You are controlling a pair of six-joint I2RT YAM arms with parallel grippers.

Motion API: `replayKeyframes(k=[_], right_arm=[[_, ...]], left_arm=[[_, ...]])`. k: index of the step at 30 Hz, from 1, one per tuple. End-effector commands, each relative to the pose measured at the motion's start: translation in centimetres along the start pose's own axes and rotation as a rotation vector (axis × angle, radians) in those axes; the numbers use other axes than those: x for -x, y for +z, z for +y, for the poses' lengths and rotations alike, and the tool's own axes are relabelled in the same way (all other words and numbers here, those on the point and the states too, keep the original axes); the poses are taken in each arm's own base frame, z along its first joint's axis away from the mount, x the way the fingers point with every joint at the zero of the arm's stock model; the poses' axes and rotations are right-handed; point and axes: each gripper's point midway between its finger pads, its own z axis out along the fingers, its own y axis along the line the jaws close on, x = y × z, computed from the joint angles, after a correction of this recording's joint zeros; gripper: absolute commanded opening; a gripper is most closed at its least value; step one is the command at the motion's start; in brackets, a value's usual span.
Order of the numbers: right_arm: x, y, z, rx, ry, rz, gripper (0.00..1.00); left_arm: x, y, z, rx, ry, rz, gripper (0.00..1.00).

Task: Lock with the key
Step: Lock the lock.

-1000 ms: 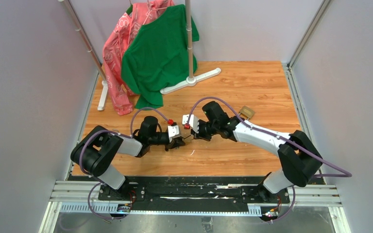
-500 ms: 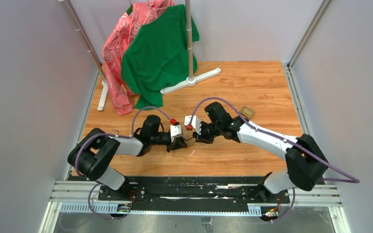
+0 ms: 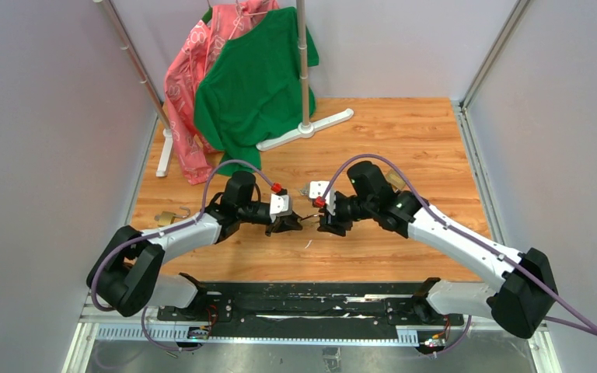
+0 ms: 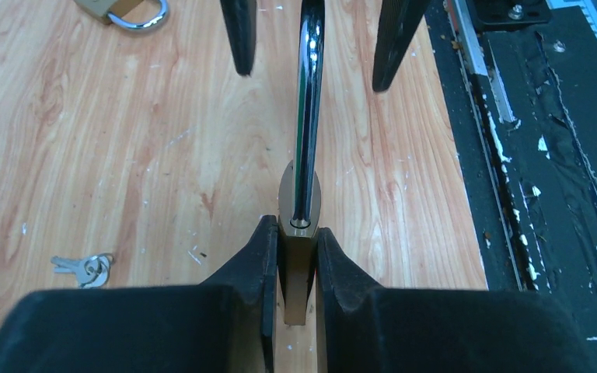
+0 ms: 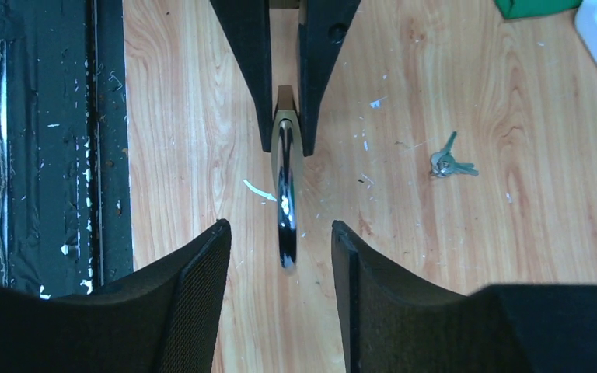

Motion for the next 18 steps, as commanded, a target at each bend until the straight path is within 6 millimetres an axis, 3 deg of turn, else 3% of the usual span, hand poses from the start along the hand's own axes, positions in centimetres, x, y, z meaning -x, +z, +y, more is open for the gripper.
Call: replayKeyframes(k=[1, 9, 18], right_arm=[[0.7, -1.2, -0.3, -0.015, 0.028, -0.011, 0.54], [0.9, -0.1, -0.5, 0.016, 0.066, -0.018, 0.45], [2.4, 0.9, -0.6, 0.051, 0.095, -0.088, 0.16]], left_arm=[[2.7, -0.2, 0.4, -0.024, 0.091, -0.049, 0.0], [3.0, -0.3, 0.3, -0.032, 0.115, -0.059, 0.0], [2.9, -0.1, 0.0, -0.038, 0.108, -0.055, 0.0]])
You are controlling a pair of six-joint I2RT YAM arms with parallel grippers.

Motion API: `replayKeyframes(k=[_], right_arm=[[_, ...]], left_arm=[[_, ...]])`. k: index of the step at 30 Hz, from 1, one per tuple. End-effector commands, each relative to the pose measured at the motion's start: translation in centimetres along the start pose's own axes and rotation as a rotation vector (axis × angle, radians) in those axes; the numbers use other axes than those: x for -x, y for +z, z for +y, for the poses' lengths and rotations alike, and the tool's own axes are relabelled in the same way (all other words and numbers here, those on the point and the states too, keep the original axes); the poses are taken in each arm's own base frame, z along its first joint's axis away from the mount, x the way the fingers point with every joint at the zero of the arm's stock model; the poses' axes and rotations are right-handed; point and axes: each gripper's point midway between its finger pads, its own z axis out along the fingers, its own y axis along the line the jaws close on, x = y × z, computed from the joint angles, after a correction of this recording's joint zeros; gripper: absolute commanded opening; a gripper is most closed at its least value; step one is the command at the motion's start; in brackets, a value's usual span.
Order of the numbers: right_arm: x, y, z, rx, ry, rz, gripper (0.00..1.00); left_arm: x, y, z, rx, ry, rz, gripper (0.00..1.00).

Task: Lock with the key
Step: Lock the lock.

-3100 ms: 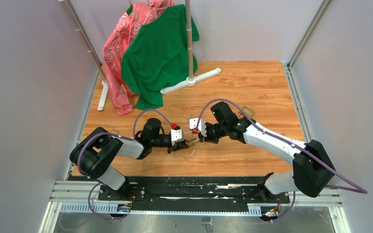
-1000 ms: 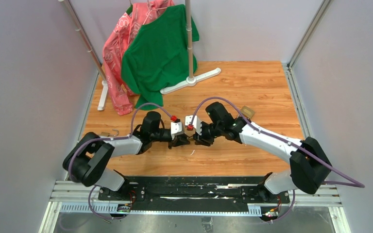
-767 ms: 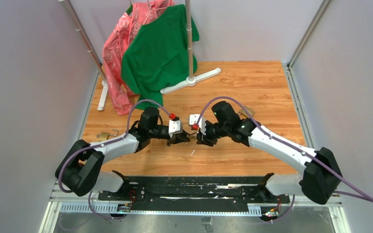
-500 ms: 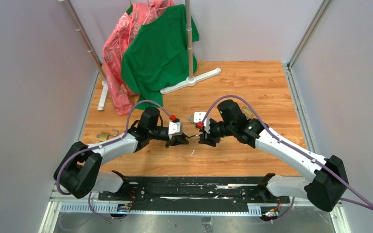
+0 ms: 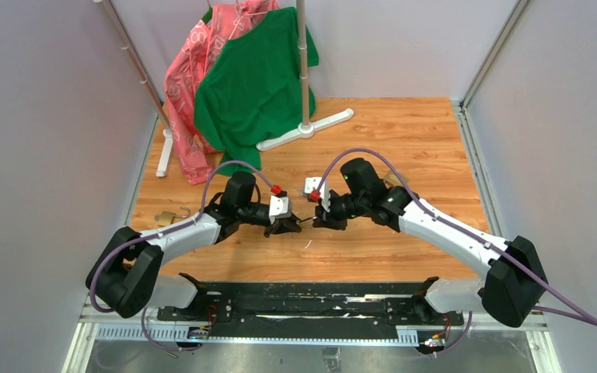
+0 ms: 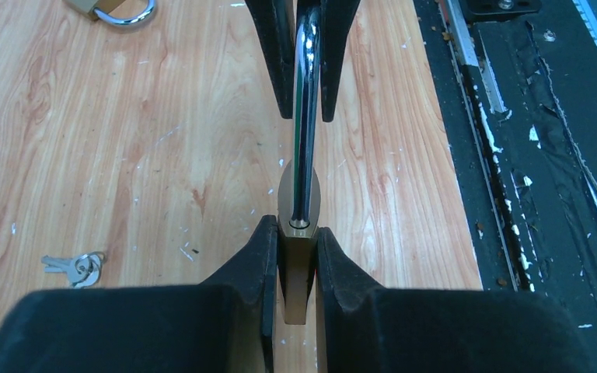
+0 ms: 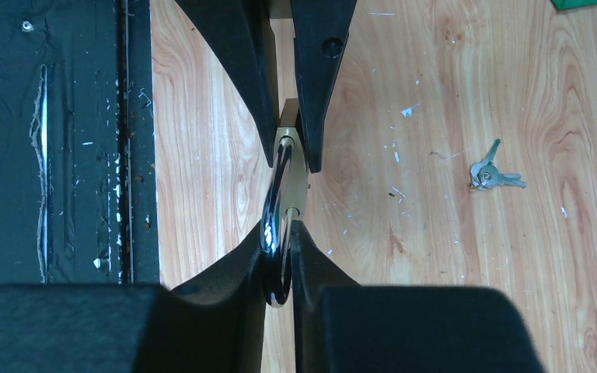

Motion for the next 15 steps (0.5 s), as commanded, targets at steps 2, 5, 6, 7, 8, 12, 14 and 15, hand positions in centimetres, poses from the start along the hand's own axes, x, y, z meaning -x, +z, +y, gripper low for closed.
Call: replayKeyframes(k=[2, 5, 6, 7, 8, 12, 14, 15], right_arm=[[2.5, -0.1, -0.5, 0.003, 0.006, -0.086, 0.13], [2.4, -0.1, -0.7, -0.011, 0.007, -0.081, 0.0], [2.4, -0.2, -0.8, -0.019, 0.007, -0.079, 0.0], [2.5, -0.6, -1.0, -0.038, 0.004, -0.08, 0.0], [2.6, -0.9, -1.2, -0.051, -0.001, -0.088, 0.0], [3.6, -3.4, -2.4, -0.106, 0.003, -0.151, 0.0], [4.5, -4.8, -2.7, -0.116, 0.0, -0.191, 0.0], [4.9, -5.4, -2.7, -0.119, -0.005, -0.203, 0.0]], left_arm=[[3.4, 0.1, 0.6, -0.012, 0.107, -0.072, 0.0], [3.4, 0.1, 0.6, -0.014, 0.108, -0.072, 0.0], [3.4, 0.1, 0.6, -0.015, 0.106, -0.073, 0.0], [3.4, 0.1, 0.6, -0.013, 0.1, -0.072, 0.0], [3.3, 0.1, 0.7, -0.007, 0.09, -0.068, 0.0], [3.0, -0.1, 1.7, 0.061, 0.043, -0.04, 0.43], [3.0, -0.5, 2.4, 0.112, 0.034, -0.026, 0.61], [3.1, -0.7, 2.7, 0.126, 0.035, -0.023, 0.62]])
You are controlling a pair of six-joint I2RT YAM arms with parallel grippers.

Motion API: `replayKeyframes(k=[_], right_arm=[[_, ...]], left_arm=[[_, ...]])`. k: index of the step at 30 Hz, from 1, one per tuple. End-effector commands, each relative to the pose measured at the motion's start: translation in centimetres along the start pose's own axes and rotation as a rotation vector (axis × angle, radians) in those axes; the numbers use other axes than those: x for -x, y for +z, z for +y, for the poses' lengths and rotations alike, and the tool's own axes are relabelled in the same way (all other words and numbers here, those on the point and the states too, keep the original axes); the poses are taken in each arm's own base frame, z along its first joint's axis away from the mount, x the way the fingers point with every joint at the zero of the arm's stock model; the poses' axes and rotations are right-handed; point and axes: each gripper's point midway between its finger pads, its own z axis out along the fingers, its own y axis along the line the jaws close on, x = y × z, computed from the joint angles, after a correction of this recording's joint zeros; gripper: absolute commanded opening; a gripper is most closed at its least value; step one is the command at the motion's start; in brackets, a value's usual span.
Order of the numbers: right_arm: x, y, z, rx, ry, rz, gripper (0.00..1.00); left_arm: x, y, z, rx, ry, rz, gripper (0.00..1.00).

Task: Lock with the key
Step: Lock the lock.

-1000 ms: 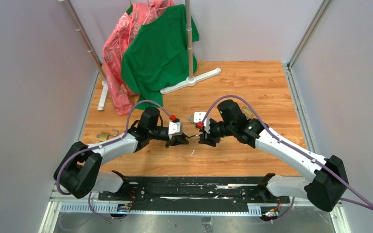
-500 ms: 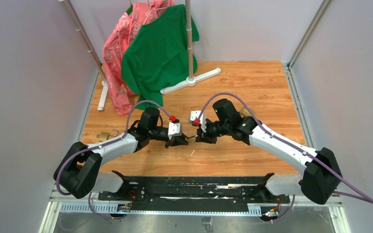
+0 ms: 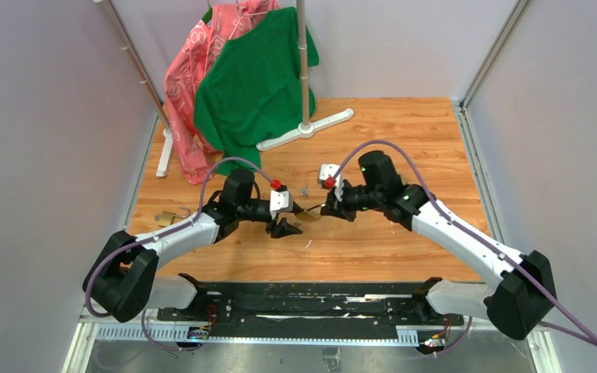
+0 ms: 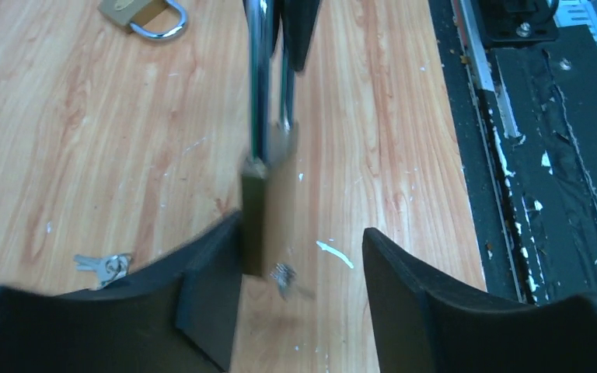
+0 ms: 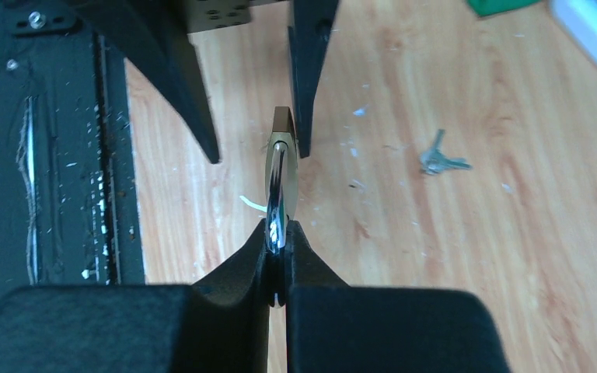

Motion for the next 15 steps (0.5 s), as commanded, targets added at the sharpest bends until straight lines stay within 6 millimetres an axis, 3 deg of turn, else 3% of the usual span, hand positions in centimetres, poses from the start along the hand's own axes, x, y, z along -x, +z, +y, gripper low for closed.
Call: replayKeyframes(k=[1, 6, 10, 15], right_arm=[[4.4, -3.6, -1.2, -0.053, -0.037, -0.153, 0.0], [5.6, -5.0, 0.0, 0.002, -0.074, -0.171, 0.0], [6.3, -5.5, 0.2, 0.006, -0.09, -0.191, 0.0], [6.7, -5.7, 0.2, -0.001, -0.097, -0.204, 0.0]], left_arm=[[1.9, -0.9, 2.0, 0.092, 0.062, -0.012, 0.62], [1.9, -2.1, 1.0, 0.034, 0.086, 0.016, 0.6], [3.3, -1.9, 0.9, 0.02, 0.035, -0.034, 0.5], [3.6, -1.7, 1.0, 0.022, 0.003, -0.054, 0.44]])
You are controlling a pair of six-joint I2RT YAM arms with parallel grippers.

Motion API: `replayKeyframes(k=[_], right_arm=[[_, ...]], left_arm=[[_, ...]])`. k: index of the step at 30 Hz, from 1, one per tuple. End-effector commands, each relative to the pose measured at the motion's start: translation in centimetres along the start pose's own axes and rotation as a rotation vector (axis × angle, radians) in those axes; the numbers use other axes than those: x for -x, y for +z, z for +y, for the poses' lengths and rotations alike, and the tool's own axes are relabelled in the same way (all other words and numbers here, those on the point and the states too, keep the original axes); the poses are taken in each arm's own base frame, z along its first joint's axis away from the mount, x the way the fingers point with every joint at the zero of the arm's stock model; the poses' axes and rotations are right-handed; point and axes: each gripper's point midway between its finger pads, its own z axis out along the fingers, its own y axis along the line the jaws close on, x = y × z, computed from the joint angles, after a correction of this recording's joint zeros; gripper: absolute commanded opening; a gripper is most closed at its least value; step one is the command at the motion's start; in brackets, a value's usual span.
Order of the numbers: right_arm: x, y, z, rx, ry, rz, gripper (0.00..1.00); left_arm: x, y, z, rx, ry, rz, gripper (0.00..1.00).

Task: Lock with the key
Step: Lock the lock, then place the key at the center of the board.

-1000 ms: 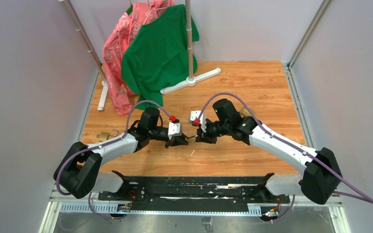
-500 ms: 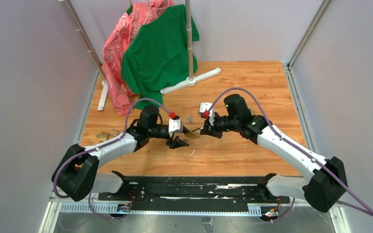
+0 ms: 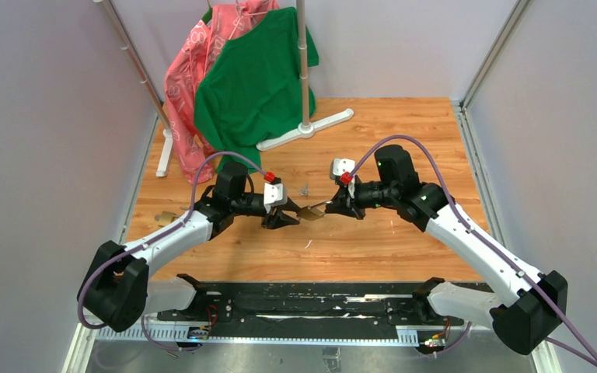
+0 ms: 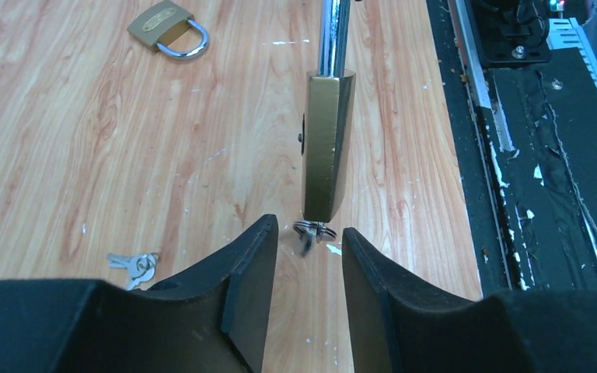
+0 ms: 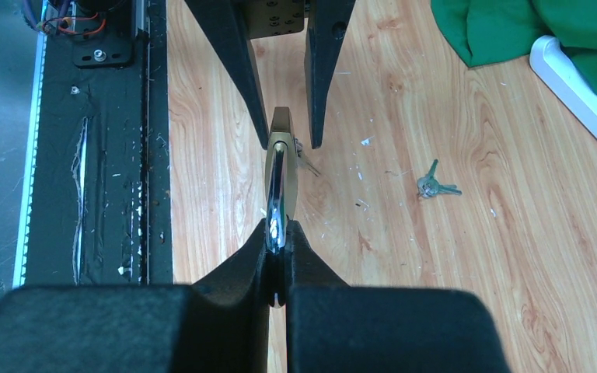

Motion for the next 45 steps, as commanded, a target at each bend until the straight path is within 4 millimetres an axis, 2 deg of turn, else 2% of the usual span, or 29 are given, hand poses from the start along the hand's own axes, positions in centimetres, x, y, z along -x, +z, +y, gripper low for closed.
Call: replayKeyframes(k=[1, 6, 9, 11, 12, 14, 17, 20, 25, 30, 32, 36, 37, 40, 43, 45], right_arm=[[3.3, -1.1, -0.3, -0.008, -0.079, -0.094, 0.0], [3.1, -0.8, -0.5, -0.017, -0.077, -0.103, 0.0], [3.4, -0.8, -0.5, -0.019, -0.079, -0.113, 0.0], [3.5, -0.8, -0.6, -0.02, -0.079, -0.119, 0.0], [3.5, -0.8, -0.6, -0.022, -0.079, -0.12, 0.0], [3.5, -0.9, -0.6, -0.031, -0.083, -0.119, 0.0], [3.2, -1.2, -0.8, -0.054, -0.088, -0.11, 0.0], [2.3, -2.0, -1.6, -0.106, -0.083, -0.071, 0.0], [2.2, -5.2, -3.7, -0.242, -0.069, -0.077, 0.0], [1.9, -7.7, -6.0, -0.383, -0.044, -0.078, 0.0], [0.9, -8.6, -7.9, -0.506, -0.007, -0.04, 0.0], [-3.5, -11.1, -13.1, -0.848, 0.186, 0.09, 0.0], [-4.9, -12.0, -14.2, -0.945, 0.237, 0.13, 0.0], [-7.3, -11.8, -15.9, -1.041, 0.345, 0.158, 0.0], [-9.0, -10.9, -17.1, -1.036, 0.354, 0.242, 0.0], [-10.1, -11.9, -18.4, -1.098, 0.301, 0.328, 0.0]], left_arm=[[1.1, 0.1, -0.1, -0.022, -0.019, -0.037, 0.45], [1.8, 0.4, -0.3, -0.028, -0.072, -0.058, 0.44], [1.9, 0.8, -0.8, -0.036, -0.094, -0.056, 0.39], [1.7, 0.9, -0.9, -0.036, -0.104, -0.051, 0.24], [1.6, 1.0, -1.0, -0.038, -0.108, -0.05, 0.12], [1.6, 1.0, -0.8, -0.026, -0.113, -0.049, 0.0], [1.2, 0.9, 0.2, 0.038, -0.127, -0.028, 0.0], [-1.0, 0.6, 1.3, 0.121, -0.123, 0.041, 0.0], [-4.3, -0.8, 2.3, 0.184, -0.136, 0.136, 0.0], [-5.0, -1.1, 3.1, 0.234, -0.166, 0.138, 0.0], [-5.4, -1.2, 3.9, 0.29, -0.199, 0.146, 0.0], [-4.6, -2.2, 8.4, 0.544, -0.176, 0.127, 0.0], [-4.3, -2.0, 9.1, 0.581, -0.134, 0.119, 0.03], [-3.7, -1.4, 10.7, 0.677, -0.019, 0.076, 0.12], [-3.9, -0.7, 11.5, 0.717, 0.055, 0.08, 0.24], [-4.6, -0.1, 11.2, 0.69, 0.072, 0.1, 0.43]])
